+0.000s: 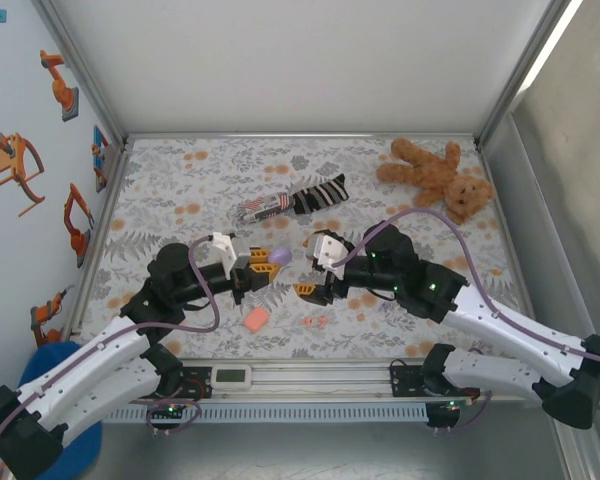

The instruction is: Insert wireless bluetooth earbuds into charging case

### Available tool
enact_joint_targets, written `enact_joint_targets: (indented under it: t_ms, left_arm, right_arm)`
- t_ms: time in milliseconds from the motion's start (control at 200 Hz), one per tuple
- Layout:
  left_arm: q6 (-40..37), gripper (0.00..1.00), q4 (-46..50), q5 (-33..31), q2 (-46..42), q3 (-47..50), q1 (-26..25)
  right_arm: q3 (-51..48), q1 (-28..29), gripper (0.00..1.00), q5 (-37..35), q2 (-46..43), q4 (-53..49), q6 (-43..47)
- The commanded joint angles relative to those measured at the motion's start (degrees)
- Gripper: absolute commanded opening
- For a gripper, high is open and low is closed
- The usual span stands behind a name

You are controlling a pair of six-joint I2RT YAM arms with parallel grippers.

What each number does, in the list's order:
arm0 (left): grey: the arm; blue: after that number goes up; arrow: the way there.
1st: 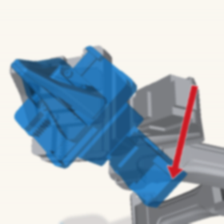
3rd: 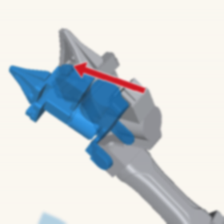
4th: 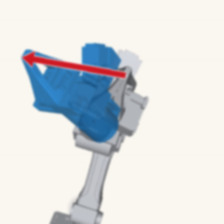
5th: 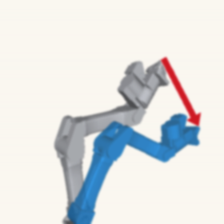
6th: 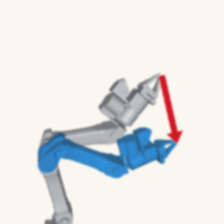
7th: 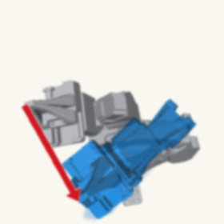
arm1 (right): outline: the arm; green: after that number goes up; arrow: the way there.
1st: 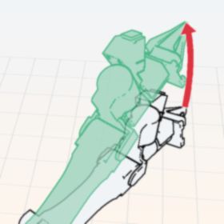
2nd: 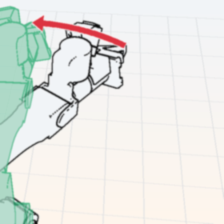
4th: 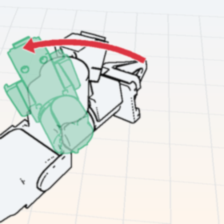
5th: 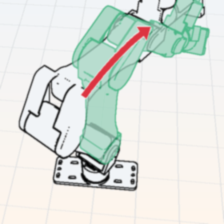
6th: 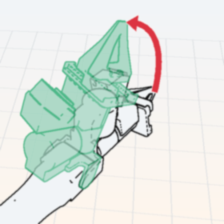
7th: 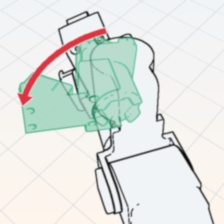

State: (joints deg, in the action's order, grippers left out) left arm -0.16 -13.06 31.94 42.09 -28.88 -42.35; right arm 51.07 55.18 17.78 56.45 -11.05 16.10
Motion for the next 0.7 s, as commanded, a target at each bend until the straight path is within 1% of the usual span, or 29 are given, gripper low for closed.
enact_joint_targets:
  t_ms: [0,155,356,696]
  left_arm:
    - [-5.4,0.0,-0.6,0.3,0.2,-0.5,-0.6]
    - [-6.2,0.0,1.0,0.3,0.5,-1.8,-1.2]
    - [-7.1,0.0,1.6,0.2,-0.2,-1.9,-1.6]
    - [-8.3,0.0,2.8,0.4,-1.3,-1.9,-2.0]
  right_arm:
    - [2.4,-0.2,0.82,-0.1,1.6,3.8,-3.3]
    - [4.6,-0.3,0.81,-3.1,3.8,2.4,-4.2]
    - [5.2,-0.9,0.75,-4.3,4.2,3.5,-4.8]
    - [6.4,-2.2,0.72,-4.4,5.6,4.5,-5.8]
